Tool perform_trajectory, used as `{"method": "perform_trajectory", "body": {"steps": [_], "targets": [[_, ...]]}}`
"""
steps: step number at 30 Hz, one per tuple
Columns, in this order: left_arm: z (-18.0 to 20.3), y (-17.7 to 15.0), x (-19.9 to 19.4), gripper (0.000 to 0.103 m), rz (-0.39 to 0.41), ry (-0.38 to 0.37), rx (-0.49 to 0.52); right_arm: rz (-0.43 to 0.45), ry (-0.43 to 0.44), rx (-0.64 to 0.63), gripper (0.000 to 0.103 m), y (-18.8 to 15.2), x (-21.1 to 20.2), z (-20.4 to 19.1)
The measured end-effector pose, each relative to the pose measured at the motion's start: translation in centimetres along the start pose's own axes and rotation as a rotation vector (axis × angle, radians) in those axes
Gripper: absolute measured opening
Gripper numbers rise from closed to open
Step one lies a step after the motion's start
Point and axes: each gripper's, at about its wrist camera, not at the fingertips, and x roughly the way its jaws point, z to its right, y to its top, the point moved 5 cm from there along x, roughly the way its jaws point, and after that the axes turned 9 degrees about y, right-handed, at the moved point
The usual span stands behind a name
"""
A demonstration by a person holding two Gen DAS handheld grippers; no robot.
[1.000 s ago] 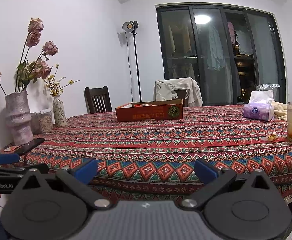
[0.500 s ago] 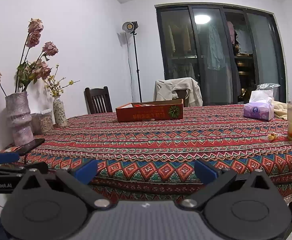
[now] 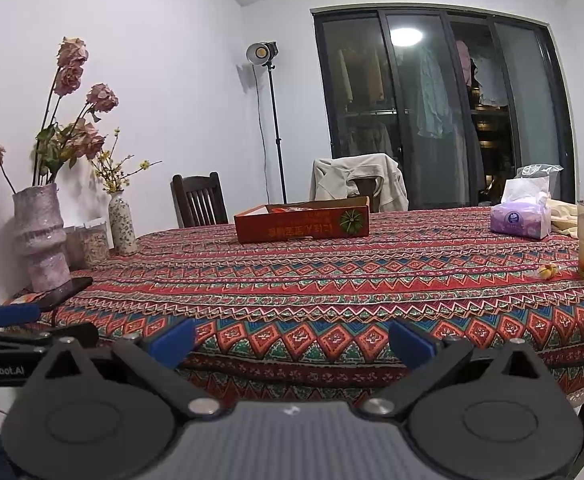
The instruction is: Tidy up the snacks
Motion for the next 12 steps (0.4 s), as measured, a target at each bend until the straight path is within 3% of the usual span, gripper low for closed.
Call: {"method": "perform_trajectory", "body": {"steps": [12], "targets": [[0.07, -0.01, -0.11, 0.103, 0.005, -0.004, 0.008, -0.006, 0.005, 0.007, 0.103, -0.12, 0.07, 0.2]]}}
